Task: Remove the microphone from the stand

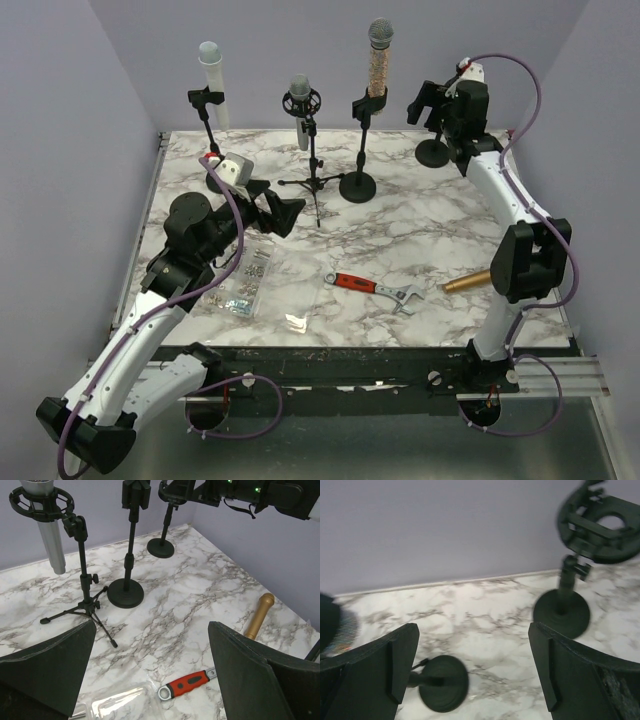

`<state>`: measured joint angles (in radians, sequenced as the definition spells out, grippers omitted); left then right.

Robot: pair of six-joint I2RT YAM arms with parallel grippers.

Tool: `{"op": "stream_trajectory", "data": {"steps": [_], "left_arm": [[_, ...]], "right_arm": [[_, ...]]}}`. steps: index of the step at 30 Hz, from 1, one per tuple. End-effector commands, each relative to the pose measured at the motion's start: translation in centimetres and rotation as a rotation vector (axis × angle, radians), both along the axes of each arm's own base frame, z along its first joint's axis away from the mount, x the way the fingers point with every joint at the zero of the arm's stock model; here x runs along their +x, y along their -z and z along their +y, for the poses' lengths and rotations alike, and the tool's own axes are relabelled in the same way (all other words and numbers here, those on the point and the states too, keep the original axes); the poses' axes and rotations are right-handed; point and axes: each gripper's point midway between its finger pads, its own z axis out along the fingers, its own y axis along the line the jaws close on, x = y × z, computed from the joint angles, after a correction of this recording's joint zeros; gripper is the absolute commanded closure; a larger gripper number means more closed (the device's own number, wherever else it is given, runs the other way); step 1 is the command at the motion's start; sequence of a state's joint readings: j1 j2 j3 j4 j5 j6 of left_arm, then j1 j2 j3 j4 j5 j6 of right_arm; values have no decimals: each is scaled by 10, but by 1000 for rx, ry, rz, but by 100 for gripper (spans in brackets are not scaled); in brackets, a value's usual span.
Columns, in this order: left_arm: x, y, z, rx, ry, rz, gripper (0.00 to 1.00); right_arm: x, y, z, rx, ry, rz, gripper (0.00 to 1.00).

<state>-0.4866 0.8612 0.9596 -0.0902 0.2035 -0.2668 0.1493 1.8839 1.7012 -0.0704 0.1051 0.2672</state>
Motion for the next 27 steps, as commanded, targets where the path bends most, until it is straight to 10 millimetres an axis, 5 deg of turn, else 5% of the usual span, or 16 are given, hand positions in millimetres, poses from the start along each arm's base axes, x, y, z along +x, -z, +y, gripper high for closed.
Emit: {"op": "stream_trajectory", "data": {"steps": [1,7,20,27], "left_arm": [[-7,-14,-10,-26,63,-36,2],[-4,-9,-10,-14,55,-32,1],[-3,-8,-9,-6,52,-33,2],[-2,-8,-9,-2,51,-35,1]], "right_arm": [[-27,-51,66,82,-384,-112,0],[-35,-116,98,141,-563,-271,0],[-29,-150,144,74,-623,-359,1],[-19,-155,149,9,-527,-385,3]]}}
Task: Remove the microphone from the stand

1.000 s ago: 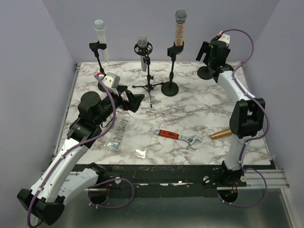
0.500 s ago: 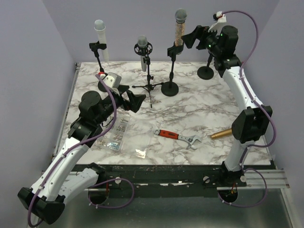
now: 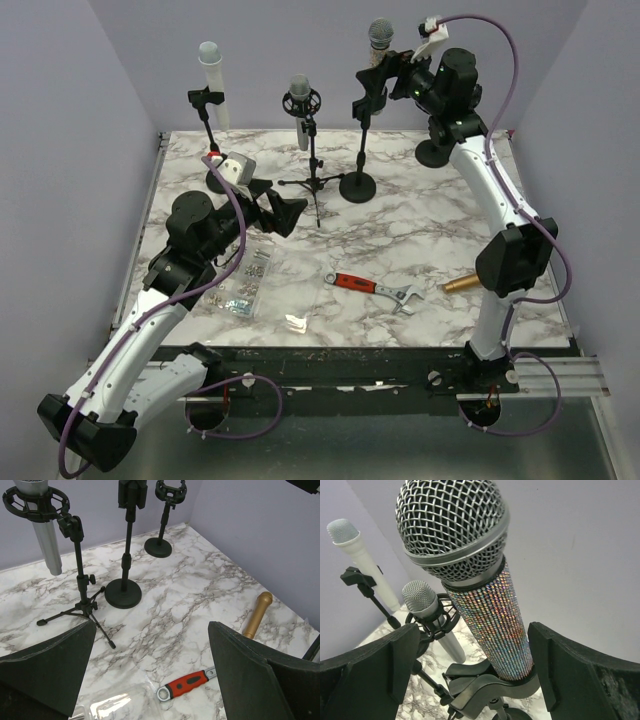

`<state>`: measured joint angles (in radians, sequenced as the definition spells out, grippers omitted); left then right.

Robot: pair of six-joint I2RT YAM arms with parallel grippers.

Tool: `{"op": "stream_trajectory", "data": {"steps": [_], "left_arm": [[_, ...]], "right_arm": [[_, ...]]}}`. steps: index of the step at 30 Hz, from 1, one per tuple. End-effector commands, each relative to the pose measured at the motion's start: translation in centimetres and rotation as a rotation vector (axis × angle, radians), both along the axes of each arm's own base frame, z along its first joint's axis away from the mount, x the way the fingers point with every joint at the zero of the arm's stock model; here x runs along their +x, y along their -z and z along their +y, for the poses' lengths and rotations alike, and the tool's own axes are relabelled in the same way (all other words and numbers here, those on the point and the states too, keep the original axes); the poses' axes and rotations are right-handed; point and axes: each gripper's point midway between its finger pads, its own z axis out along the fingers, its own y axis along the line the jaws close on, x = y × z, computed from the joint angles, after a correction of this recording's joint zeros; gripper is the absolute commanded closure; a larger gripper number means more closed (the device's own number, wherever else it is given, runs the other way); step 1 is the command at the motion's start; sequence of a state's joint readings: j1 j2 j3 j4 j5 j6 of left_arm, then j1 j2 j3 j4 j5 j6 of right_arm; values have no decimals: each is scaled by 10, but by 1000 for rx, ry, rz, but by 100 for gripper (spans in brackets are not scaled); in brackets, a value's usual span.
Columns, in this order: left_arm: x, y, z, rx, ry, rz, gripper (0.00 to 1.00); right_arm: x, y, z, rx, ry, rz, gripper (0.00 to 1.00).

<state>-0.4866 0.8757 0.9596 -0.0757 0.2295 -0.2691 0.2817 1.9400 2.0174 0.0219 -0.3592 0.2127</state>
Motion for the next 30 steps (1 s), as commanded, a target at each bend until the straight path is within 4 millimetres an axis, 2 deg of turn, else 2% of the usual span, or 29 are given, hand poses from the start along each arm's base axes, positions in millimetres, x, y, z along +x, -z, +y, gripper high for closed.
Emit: {"op": "stream_trajectory", "data": {"steps": [1,11,17,21,27,28,30], "left_arm": [[-3,-9,-4,0,24,-36,1],[0,-5,-5,6,22,-26,1],[3,-1,-6,12,23,-14,2],[5,2,-8,16,29,-6,1],[7,6,-10,17,30,-17,2],[8,8,-10,17,31,-20,1],[11,9,-12,13,29,-31,1]], "right_arm": [[13,-12,-5,-17,92,-42,4],[33,8,-1,-71,150,-8,11],[34,15,5,-115,165,-22,24],[34,16,4,-140,190,-36,45],[20,9,-6,-143,216,-28,95],[16,8,-6,-136,215,-19,99],[5,7,-7,-121,205,4,99]]}}
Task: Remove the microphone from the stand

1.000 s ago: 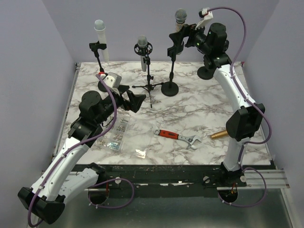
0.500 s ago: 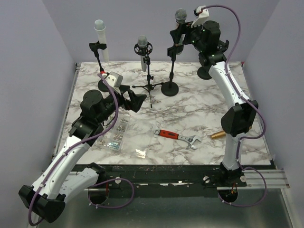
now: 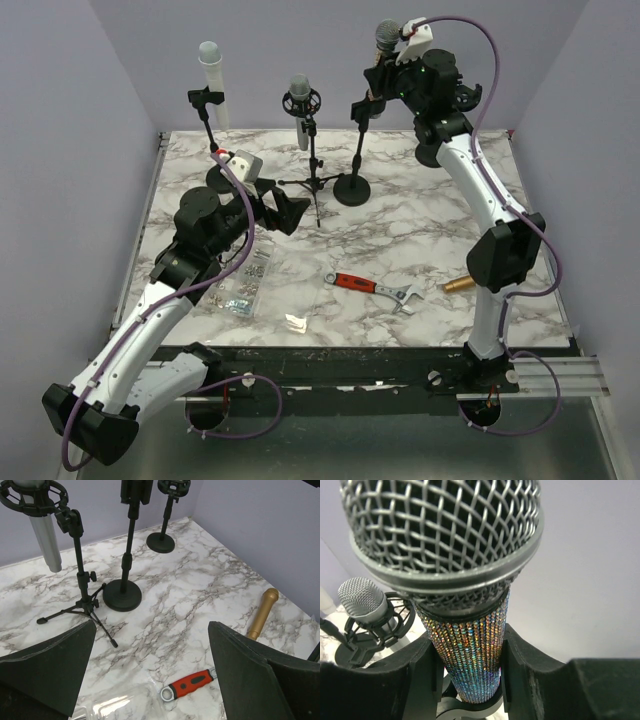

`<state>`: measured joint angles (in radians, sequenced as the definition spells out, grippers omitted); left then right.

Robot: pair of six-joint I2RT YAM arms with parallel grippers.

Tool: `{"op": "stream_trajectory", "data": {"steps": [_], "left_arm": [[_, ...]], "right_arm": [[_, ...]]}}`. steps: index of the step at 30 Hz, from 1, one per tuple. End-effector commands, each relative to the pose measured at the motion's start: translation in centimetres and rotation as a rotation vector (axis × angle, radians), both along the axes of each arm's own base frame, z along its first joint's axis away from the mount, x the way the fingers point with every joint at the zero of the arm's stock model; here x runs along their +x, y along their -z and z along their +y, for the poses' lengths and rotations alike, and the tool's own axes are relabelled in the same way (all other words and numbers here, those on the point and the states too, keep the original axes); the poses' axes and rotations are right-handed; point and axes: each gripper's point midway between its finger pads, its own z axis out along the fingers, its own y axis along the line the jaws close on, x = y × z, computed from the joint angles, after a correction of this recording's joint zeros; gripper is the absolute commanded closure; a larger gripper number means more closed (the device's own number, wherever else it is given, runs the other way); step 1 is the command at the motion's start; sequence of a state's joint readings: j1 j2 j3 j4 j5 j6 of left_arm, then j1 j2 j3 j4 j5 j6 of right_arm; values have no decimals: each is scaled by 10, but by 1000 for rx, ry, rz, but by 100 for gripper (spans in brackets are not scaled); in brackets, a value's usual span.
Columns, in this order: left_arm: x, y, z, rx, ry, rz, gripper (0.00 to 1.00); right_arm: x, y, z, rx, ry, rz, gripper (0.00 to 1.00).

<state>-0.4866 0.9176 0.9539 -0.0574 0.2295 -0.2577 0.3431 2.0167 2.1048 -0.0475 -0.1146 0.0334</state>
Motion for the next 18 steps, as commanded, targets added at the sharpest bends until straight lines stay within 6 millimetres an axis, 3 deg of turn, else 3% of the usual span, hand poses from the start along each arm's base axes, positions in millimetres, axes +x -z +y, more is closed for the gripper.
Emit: {"op": "stream_trajectory", "data": {"steps": [1,10,18], "left_arm": [[4,-2,-8,-15,27,-41,1],[13,-13,-40,-115,108,60,1],[35,-24,-69,-173,106,96,1]], "right_arm": [[-29,-12,-3,37,5,44,99],[-68,-17,-8,61,28,131,99],[-94,-11,-7,57,9,184,99]]}}
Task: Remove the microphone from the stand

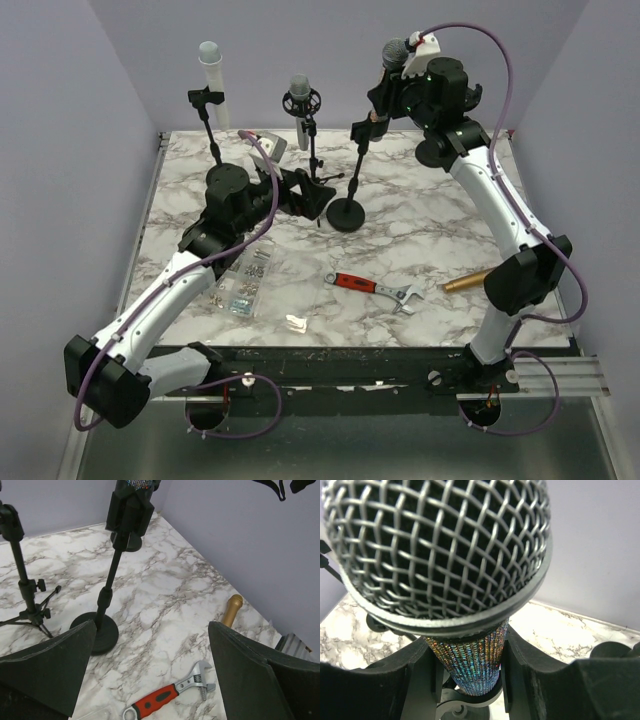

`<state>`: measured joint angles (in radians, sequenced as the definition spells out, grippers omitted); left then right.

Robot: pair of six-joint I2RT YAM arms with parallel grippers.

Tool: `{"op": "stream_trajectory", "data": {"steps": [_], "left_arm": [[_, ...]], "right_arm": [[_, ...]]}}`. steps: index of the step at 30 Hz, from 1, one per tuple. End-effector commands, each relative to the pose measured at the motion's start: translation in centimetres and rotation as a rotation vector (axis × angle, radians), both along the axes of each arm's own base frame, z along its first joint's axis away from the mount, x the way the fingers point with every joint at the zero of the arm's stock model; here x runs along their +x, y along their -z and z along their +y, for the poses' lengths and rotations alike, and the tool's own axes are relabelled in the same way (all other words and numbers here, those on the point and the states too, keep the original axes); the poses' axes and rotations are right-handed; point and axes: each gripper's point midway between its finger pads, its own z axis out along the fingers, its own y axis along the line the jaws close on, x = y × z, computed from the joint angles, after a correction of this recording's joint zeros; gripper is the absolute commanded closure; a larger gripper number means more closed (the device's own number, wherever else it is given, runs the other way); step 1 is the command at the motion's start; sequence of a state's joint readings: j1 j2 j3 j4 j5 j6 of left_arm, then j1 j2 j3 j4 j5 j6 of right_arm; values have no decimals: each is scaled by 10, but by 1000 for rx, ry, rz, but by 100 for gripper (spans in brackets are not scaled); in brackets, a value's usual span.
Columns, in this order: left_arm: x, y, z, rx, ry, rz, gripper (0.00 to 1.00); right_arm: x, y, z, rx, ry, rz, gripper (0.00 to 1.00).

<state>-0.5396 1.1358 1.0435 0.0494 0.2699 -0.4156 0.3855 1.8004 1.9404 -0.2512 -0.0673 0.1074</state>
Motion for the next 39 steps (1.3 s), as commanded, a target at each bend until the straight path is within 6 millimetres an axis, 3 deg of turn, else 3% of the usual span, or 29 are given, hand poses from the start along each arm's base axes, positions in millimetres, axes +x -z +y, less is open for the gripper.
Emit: {"op": "stream_trajectory", "data": {"steps": [1,9,14,24,30,34,36,38,39], "left_arm": [[15,-26,-22,-57,2,-21,1],[68,-37,-50,17,-54,-42,2],[93,-31,-68,74,-58,-61,1],[101,0,-92,177,-34,-64,2],[112,10,-95,210,-58,-30,10],[116,13,-97,223,-63,-20,26],[118,13,-97,242,-64,-16,48],[121,18,-96,267,-79,0,76],[122,20,-94,278,-86,6,97]], "right_arm": [[-28,-17,-2,46,4,11,99],[-41,-14,1,10,5,2,99],[-44,-13,2,7,0,-1,99],[-47,-15,1,10,-1,-13,99],[-47,-15,2,10,-8,-16,99],[-47,-14,3,9,-8,-16,99],[-47,-15,2,10,-9,-18,99],[-47,-15,2,8,-7,-18,99],[-47,-16,2,10,-6,-20,99]]}}
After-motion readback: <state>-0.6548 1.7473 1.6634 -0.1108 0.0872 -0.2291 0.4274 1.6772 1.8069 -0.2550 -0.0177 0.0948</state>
